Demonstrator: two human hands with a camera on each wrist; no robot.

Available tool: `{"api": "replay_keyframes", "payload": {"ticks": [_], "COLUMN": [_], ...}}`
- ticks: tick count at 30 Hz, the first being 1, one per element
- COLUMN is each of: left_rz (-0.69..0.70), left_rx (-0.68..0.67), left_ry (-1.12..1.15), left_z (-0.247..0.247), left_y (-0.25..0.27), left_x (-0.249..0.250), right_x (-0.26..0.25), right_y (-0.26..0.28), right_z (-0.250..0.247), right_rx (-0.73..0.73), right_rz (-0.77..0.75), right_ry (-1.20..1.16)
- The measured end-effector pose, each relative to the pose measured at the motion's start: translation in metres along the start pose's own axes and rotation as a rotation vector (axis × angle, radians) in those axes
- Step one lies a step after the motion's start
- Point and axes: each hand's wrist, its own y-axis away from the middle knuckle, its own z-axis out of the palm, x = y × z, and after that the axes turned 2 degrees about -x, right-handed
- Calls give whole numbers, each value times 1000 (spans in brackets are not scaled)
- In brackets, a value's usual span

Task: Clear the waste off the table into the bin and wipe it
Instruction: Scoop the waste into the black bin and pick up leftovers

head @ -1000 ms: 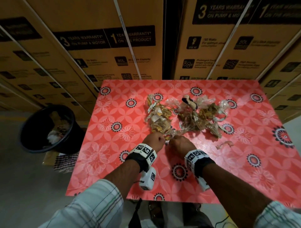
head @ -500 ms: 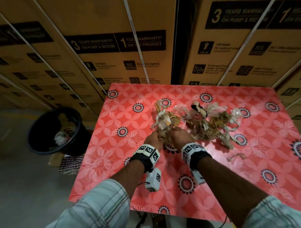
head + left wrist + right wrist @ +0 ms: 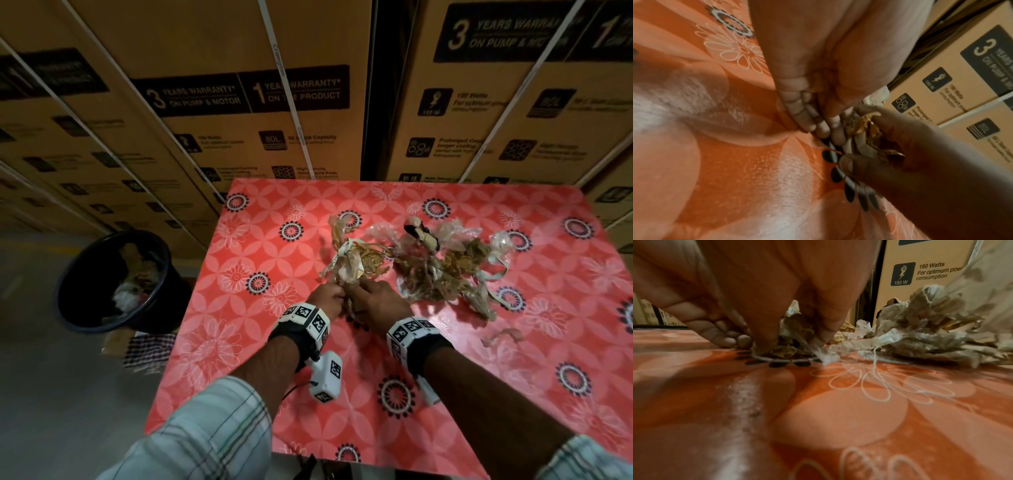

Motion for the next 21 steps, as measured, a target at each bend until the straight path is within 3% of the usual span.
{"api": "replay_keyframes", "payload": {"ticks": [4,7,10,12,16,19,21], "left_rz": [-33,-67,102,178,109,10,-15], "left_rx": [13,212,444,505,296,104,49], "left_ry": [46,-76,-174,-191,-326,-396,-443], "left_z": [-8,-21,-32,-35,-32,-23,-17], "left_y": [10,11,7,2,-10,-27,-31], "left_x": [12,26,45,55,63,51,46], "right_x": [3,-3,-1,2,10,18,21], "right_y": [-7,-8,-7,-1,16,16,17], "right_z": [1,-7,-16,-22,-30,-38,-42], "right_rx": [22,43,35,93,86,171,201], "right_rz": [8,39,63,65,-33,-49,-43], "right_ry": [-44,-14,-63,-94,-202,-175,-193]}}
